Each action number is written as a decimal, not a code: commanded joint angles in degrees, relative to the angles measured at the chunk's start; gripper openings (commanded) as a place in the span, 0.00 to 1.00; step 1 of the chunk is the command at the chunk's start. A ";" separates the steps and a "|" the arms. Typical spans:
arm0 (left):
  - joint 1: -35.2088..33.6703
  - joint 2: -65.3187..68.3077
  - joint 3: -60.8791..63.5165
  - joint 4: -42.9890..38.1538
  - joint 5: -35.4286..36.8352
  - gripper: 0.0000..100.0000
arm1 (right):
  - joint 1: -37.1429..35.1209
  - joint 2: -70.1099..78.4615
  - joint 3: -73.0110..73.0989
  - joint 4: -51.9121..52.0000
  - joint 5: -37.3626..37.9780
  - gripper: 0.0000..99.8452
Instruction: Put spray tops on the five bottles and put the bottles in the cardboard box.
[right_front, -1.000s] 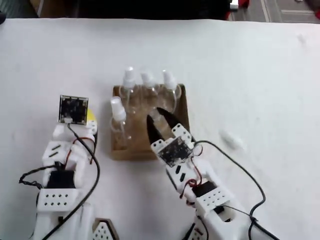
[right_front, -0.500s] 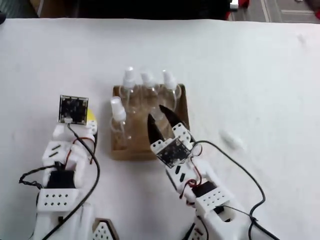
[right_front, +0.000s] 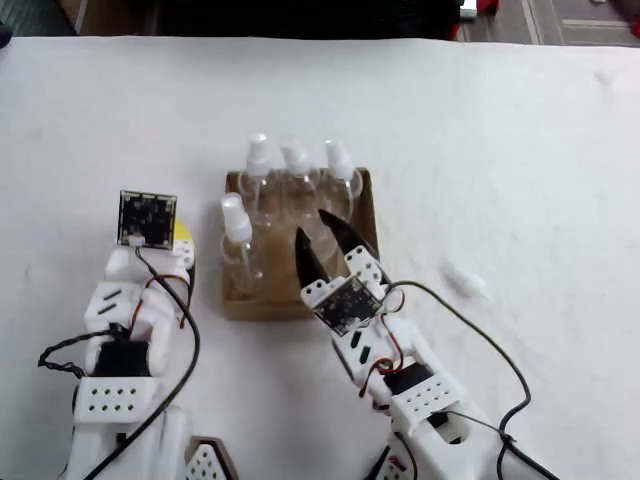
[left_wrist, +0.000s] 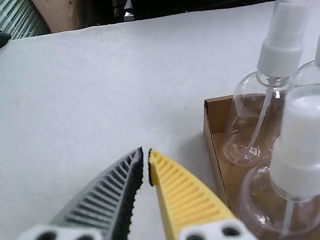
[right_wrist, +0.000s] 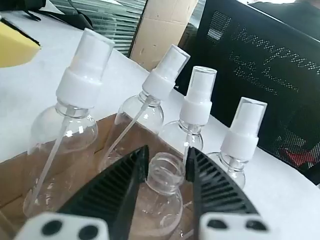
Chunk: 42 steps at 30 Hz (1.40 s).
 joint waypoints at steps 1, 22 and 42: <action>0.31 -1.27 -0.62 -1.05 -0.44 0.02 | -1.36 -0.48 -0.18 0.57 0.70 0.13; 0.22 -1.27 -0.79 -1.14 -0.44 0.02 | 9.19 -20.79 0.18 10.42 -5.80 0.26; -3.03 -1.27 -0.88 -1.14 0.09 0.02 | 28.53 -51.74 0.88 30.81 -23.82 0.08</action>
